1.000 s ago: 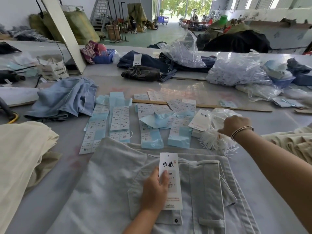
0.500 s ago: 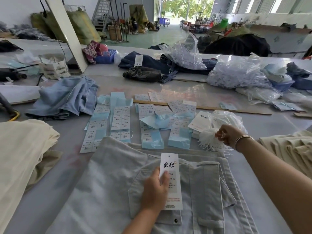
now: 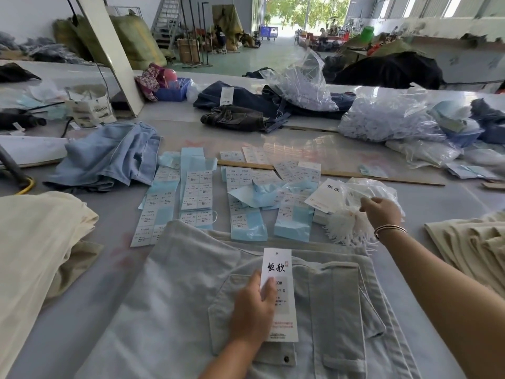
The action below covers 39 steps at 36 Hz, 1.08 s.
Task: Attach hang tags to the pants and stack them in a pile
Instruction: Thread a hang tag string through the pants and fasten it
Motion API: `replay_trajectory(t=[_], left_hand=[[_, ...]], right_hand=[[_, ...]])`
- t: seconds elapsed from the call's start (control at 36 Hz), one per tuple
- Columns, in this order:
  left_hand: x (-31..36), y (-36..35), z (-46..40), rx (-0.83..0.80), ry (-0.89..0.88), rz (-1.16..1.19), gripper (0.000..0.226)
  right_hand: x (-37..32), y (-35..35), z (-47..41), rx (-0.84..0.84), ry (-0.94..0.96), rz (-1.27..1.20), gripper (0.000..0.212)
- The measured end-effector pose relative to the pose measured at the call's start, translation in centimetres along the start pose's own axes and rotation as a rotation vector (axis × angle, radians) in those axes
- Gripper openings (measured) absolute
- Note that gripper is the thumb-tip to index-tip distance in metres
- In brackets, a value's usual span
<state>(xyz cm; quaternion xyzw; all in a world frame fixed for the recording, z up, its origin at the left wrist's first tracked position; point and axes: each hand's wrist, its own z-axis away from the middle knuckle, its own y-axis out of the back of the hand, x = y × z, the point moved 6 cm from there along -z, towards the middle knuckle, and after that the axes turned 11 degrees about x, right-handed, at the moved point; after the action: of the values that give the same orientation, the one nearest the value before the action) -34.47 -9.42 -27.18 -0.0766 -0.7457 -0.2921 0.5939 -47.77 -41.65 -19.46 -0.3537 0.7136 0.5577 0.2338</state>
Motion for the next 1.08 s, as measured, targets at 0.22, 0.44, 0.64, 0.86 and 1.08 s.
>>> replay_trajectory(t=[0.22,0.44,0.64,0.86,1.08], left_hand=[[-0.3,-0.2,0.0,-0.011,0.014,0.013,0.01],[-0.3,-0.3,-0.1,-0.02,0.008,-0.002,0.012],[-0.2,-0.2,-0.2,-0.028,0.024,0.018,0.015],[-1.0,0.0,-0.5,-0.082,0.16,0.173,0.012],[-1.7,0.5,-1.4,-0.049,0.423,0.465,0.031]], right_hand=[[0.7,-3.8,1.1,-0.27,-0.131,-0.301,0.022],[2.2,-3.4,0.3,-0.128,-0.172,-0.335,0.016],[-2.9,-0.3,2.5,-0.024,0.065,-0.208,0.02],[-5.9,-2.1,11.9,-0.233,-0.541,-1.173,0.027],[-3.1,-5.5,19.0,-0.324,-0.493,-1.099,0.03]])
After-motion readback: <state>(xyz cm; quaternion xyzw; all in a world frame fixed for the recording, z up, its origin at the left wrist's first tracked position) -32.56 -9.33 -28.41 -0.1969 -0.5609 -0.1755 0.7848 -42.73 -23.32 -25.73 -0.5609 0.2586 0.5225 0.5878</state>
